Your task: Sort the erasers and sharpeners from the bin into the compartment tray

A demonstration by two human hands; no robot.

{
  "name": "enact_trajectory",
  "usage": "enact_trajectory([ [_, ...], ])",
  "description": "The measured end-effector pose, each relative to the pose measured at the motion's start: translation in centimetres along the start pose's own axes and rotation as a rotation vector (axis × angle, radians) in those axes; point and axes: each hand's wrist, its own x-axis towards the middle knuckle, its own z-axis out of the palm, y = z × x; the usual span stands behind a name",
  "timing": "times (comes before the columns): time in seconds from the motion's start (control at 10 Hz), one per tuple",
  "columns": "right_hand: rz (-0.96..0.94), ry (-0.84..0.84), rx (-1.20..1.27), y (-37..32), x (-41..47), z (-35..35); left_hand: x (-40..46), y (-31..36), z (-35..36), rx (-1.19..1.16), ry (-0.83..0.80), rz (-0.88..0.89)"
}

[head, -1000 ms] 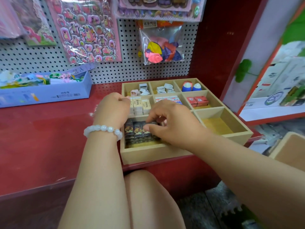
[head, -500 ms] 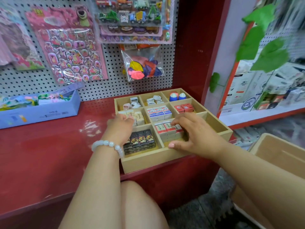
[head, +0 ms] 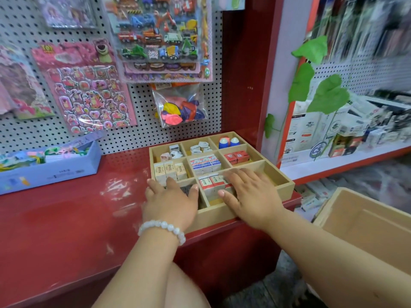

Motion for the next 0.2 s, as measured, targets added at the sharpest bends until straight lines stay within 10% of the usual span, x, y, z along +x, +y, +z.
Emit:
enact_trajectory([
  [0.2,0.132,0.130,0.541,1.6,-2.8,-2.6,-0.2,0.3,0.0,0.014,0.061,-0.029],
])
